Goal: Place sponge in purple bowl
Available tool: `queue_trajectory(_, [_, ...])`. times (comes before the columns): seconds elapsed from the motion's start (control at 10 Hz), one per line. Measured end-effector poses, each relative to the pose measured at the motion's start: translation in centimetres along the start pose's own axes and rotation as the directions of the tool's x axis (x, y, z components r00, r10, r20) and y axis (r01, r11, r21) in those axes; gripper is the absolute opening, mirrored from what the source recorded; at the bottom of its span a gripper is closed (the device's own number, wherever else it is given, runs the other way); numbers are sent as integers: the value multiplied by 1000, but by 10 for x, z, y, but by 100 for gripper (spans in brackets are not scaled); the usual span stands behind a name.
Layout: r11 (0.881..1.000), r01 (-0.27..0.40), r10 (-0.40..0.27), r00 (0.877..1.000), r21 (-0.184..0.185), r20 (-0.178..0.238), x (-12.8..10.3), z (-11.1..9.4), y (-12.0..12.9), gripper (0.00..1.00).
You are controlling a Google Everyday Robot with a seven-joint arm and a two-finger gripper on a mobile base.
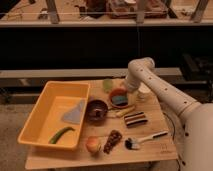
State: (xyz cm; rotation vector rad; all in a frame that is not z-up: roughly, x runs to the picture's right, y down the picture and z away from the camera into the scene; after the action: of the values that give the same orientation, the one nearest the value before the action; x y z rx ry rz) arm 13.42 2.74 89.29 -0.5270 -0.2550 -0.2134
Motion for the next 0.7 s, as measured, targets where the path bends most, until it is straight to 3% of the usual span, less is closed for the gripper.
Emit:
queue_trajectory(0.1, [1000, 5, -5, 1000, -3, -3, -1, 1, -2, 78])
queue_trajectory(0.4, [1000, 5, -5, 1000, -11, -8, -1, 7, -6, 54])
queue_trajectory(0.7, [1000, 4, -5, 1000, -16, -13, 0, 12, -6, 51])
